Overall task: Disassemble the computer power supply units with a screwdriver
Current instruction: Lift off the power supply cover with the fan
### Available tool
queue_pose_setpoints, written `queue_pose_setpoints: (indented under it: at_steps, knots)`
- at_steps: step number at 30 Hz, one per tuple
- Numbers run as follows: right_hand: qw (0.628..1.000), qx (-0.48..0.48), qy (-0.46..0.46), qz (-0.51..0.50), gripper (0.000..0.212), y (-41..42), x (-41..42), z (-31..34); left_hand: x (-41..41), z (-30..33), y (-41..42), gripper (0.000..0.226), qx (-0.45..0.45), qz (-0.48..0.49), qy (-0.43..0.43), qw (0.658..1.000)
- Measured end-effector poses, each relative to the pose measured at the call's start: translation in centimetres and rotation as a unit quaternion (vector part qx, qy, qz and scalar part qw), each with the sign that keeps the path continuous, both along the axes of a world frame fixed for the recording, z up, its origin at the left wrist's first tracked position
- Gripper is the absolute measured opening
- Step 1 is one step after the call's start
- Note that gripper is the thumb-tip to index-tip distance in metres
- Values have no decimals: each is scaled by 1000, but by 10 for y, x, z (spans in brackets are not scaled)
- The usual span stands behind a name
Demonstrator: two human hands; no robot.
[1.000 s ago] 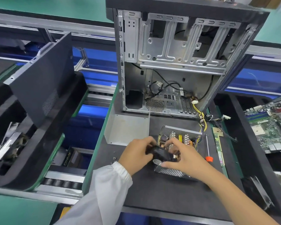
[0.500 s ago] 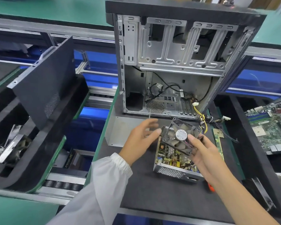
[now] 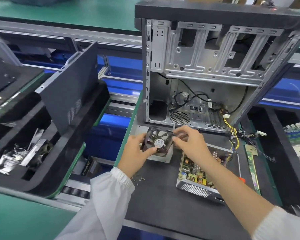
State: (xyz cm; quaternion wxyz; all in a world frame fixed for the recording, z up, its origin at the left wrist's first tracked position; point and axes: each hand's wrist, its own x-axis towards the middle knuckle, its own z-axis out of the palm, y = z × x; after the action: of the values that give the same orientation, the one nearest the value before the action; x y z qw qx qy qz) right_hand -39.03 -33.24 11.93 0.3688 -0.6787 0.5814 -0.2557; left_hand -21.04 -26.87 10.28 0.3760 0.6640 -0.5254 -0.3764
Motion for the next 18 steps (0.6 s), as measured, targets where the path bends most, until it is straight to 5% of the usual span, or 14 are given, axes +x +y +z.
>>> queue_pose_setpoints:
  at_steps: [6, 12, 15, 18]
  knots:
    - [971, -63, 220, 63, 19, -42, 44, -14, 4, -16, -11, 42, 4, 44, -86, 995]
    - [869, -155, 449, 135, 18, -50, 53, -21, -5, -36, -23, 23, 50, 17, -218, 974]
    - [857, -177, 453, 170, 16, -52, 50, -24, -5, -39, -25, 22, 87, 13, -292, 952]
    - [925, -173, 299, 161, 19, -50, 38, -14, -8, -37, -22, 18, 76, 2, -346, 935]
